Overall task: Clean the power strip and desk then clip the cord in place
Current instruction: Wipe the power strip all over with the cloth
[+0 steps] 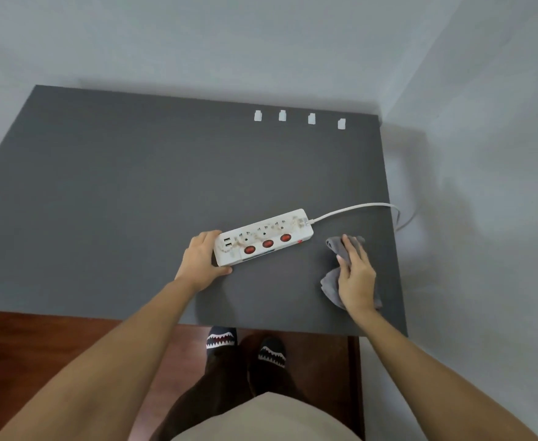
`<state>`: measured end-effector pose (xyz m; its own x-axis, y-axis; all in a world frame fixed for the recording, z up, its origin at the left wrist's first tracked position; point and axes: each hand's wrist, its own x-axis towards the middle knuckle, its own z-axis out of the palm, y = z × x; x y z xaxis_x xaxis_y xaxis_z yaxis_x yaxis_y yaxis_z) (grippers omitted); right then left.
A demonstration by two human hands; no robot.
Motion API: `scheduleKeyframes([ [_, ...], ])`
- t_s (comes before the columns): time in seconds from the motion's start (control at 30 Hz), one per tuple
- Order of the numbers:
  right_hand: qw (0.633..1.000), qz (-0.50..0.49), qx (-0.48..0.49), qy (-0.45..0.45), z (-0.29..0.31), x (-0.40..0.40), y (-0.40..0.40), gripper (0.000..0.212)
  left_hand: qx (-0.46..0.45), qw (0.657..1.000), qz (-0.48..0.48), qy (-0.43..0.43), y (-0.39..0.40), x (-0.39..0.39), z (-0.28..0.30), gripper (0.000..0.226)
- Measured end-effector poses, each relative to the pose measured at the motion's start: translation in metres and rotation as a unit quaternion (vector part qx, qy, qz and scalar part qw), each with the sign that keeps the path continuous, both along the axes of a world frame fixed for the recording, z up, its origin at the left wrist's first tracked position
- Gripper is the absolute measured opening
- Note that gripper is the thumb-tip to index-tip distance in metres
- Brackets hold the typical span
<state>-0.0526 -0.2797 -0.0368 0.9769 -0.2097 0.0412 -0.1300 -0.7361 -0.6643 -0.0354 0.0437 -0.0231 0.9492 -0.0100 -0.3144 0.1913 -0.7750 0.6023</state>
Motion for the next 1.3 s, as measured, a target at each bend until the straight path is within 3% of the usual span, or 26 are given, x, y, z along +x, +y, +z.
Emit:
scheduleKeyframes([
  [0.1,0.998,0.054,-0.008,-0.020,0.017,0.040,0.036,0.040,-0.016,1.000,-0.014,0.011,0.005,0.001,-0.001,0.083],
  [0.27,0.983,0.145,-0.097,0.059,0.003,0.077,0.089,0.044,-0.028,0.999,-0.035,0.017,0.014,0.001,-0.003,0.089],
  [0.43,0.958,0.239,-0.157,0.024,-0.007,0.050,0.118,0.055,-0.018,0.999,-0.048,-0.004,0.016,0.001,-0.005,0.085],
  [0.6,0.936,0.330,-0.120,0.013,-0.008,0.013,0.088,0.070,-0.008,0.998,-0.066,-0.016,0.019,0.003,-0.005,0.081],
  [0.67,0.954,0.290,-0.077,0.007,0.008,0.008,0.073,0.052,-0.010,0.998,-0.065,-0.021,0.019,0.004,-0.006,0.080],
  [0.73,0.982,0.184,-0.032,-0.015,0.020,0.019,0.067,0.042,-0.011,0.998,-0.060,-0.028,0.018,0.004,-0.007,0.078],
  [0.83,0.991,0.104,-0.081,0.014,0.023,0.053,0.079,0.043,-0.014,0.998,-0.056,-0.030,0.018,0.003,-0.008,0.077],
  [0.97,0.969,0.202,-0.125,0.062,0.003,0.058,0.128,0.049,-0.016,0.998,-0.057,-0.028,0.019,0.002,-0.008,0.077],
  [1.07,0.929,0.306,-0.202,0.046,-0.011,0.030,0.139,0.051,-0.013,0.998,-0.058,-0.033,0.019,0.002,-0.008,0.076],
  [1.13,0.921,0.343,-0.185,0.014,0.000,0.012,0.123,0.047,-0.015,0.997,-0.062,-0.036,0.020,0.003,-0.008,0.076],
  [1.2,0.934,0.332,-0.133,0.009,0.015,0.000,0.105,0.044,-0.016,0.997,-0.066,-0.038,0.021,0.003,-0.009,0.076],
  [1.3,0.971,0.214,-0.102,0.017,0.026,0.018,0.101,0.041,-0.020,0.997,-0.065,-0.041,0.022,0.003,-0.012,0.076],
])
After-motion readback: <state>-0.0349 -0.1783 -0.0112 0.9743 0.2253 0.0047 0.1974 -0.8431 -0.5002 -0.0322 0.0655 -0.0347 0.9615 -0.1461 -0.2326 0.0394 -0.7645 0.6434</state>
